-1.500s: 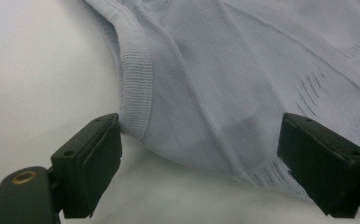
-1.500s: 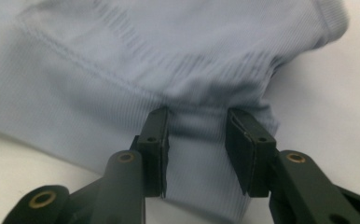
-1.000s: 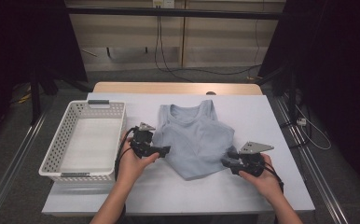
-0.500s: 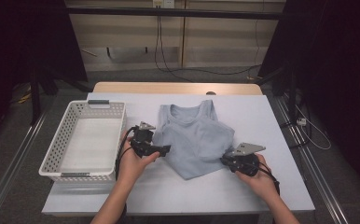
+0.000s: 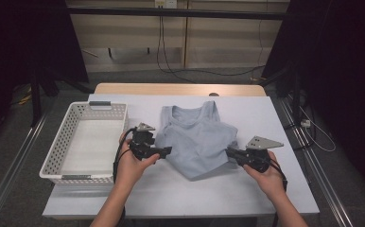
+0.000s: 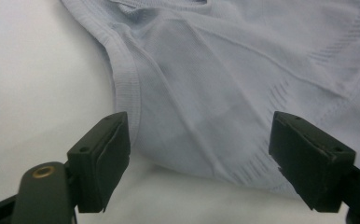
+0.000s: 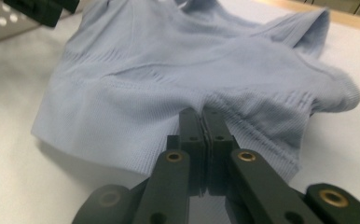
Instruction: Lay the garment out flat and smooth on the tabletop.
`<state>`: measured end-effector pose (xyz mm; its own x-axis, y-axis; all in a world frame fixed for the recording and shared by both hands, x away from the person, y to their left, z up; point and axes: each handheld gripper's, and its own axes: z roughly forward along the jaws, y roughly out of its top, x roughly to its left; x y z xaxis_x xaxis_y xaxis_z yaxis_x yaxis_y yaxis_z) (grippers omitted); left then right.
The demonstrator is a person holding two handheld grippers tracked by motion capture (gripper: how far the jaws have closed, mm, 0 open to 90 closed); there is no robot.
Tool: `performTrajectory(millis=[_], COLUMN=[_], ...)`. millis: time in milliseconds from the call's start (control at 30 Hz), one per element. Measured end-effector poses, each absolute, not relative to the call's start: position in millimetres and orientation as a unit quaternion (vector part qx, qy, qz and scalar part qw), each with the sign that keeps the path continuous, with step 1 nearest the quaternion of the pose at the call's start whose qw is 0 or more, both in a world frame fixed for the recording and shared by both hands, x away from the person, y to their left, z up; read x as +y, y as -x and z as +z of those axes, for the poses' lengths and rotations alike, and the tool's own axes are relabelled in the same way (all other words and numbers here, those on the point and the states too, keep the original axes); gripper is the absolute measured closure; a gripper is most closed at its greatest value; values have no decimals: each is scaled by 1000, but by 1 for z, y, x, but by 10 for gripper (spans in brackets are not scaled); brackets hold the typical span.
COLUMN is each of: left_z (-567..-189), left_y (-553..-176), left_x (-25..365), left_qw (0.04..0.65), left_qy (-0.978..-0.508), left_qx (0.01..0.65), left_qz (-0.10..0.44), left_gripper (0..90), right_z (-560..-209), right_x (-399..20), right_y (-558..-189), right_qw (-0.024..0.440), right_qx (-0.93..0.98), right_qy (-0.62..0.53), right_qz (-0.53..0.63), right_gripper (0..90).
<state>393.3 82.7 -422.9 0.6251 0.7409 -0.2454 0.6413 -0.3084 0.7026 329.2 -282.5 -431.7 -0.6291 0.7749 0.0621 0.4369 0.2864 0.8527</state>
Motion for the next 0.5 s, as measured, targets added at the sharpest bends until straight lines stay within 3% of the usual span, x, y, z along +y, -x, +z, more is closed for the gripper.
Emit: performTrajectory(millis=[133, 167, 367, 500], left_z=[-428, -430, -442, -445], left_y=[-391, -389, -389, -389], left_x=[83, 82, 76, 74], left_qw=[396, 397, 385, 381], left_qy=[-811, -811, -820, -821], left_qx=[429, 429, 421, 424], left_qz=[43, 40, 41, 40], left_gripper=[291, 353, 438, 569], right_z=[-433, -433, -436, -437], right_x=[-283, -282, -280, -279], right_y=[-332, -332, -331, -331], right_qw=[181, 180, 184, 184], right_qx=[779, 778, 781, 783], right_qy=[-390, -391, -390, -390], right_qz=[456, 458, 451, 448], right_gripper=[893, 893, 893, 892])
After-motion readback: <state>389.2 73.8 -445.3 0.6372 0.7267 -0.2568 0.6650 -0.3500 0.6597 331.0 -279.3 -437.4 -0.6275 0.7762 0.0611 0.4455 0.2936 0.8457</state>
